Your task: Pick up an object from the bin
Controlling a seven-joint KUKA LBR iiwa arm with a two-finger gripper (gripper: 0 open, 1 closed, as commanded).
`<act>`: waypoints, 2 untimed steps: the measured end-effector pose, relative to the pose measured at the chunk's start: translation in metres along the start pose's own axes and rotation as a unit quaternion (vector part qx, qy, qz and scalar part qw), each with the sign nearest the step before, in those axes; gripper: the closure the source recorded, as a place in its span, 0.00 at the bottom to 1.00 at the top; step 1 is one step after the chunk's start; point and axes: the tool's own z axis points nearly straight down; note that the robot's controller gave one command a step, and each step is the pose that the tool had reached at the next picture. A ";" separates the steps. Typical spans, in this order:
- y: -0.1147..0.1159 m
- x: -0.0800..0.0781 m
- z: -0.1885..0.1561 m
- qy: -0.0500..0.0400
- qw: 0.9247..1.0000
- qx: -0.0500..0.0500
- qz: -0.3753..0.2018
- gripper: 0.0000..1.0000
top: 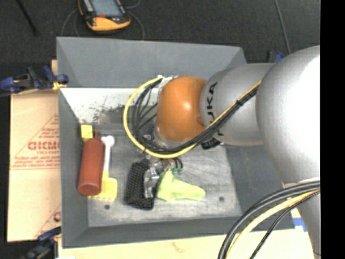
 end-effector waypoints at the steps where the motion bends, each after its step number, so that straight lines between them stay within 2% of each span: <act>1: 0.018 -0.015 0.007 0.009 0.997 0.013 -0.072 1.00; 2: 0.018 -0.015 0.007 0.009 0.997 0.012 -0.072 1.00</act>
Offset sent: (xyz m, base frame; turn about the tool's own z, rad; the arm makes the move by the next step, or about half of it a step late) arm 0.0000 0.0000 0.0000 0.0000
